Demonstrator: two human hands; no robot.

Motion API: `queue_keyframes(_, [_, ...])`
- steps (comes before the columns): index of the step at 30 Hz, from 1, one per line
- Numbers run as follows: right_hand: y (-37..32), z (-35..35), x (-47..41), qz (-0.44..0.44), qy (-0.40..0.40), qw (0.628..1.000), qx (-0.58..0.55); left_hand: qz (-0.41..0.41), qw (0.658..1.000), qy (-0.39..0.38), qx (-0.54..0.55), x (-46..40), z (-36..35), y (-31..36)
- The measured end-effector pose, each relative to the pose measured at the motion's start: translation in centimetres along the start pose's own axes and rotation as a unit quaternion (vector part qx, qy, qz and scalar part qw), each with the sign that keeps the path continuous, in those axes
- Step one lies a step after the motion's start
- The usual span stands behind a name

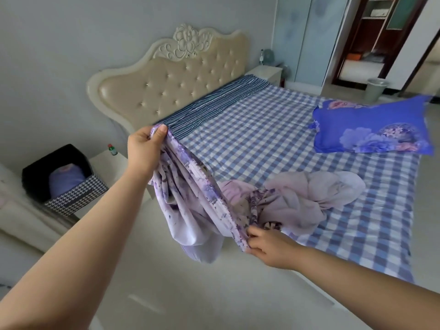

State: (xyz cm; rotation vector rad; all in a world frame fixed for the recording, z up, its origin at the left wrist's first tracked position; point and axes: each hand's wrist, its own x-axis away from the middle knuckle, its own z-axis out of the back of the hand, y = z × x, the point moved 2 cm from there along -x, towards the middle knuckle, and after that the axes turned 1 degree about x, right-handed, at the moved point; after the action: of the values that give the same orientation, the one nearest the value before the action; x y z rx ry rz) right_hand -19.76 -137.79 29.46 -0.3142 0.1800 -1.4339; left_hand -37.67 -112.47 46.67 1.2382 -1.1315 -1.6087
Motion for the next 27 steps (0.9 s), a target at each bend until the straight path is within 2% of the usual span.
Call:
queue_keyframes(2, [0.3,-0.1,0.2,-0.037,-0.033,0.998,-0.038,-0.005,1.0,0.009,0.004,0.6,-0.9,0.3])
queue_keyframes(4, [1.3,0.0,0.1,-0.095,-0.028,0.988,-0.117,0.001,0.999,0.029,0.023,0.8,-1.3,0.6])
queue_keyframes(7, [3.7,1.1,0.9,-0.223,0.062,0.946,-0.226,0.008,0.998,0.037,0.043,0.6,-1.6,0.9])
queue_keyframes(10, [6.0,3.5,2.1,-0.32,0.151,0.896,-0.269,0.005,0.999,0.004,0.033,0.2,-2.2,0.7])
queue_keyframes(13, [8.0,7.1,3.3,-0.382,0.266,0.826,-0.318,0.012,0.999,-0.04,0.031,-0.6,-3.0,0.1])
queue_keyframes(16, [8.5,10.6,4.3,-0.408,0.392,0.752,-0.338,0.025,0.993,-0.102,0.044,-1.8,-4.0,-1.0])
queue_keyframes(18, [7.9,11.8,4.4,-0.416,0.438,0.726,-0.329,0.036,0.988,-0.137,0.063,-2.9,-4.1,-1.9])
queue_keyframes(20, [6.8,11.6,3.9,-0.421,0.462,0.719,-0.304,0.037,0.981,-0.172,0.076,-4.5,-3.6,-2.5])
queue_keyframes(23, [4.2,9.6,1.4,-0.431,0.451,0.739,-0.253,0.015,0.975,-0.207,0.075,-7.5,-1.4,-2.8])
queue_keyframes(25, [1.9,8.4,-1.2,-0.431,0.426,0.757,-0.245,-0.01,0.978,-0.198,0.068,-9.3,0.6,-2.3])
queue_keyframes(27, [-0.9,7.3,-4.8,-0.429,0.367,0.795,-0.223,-0.039,0.984,-0.164,0.059,-11.2,2.7,-1.1])
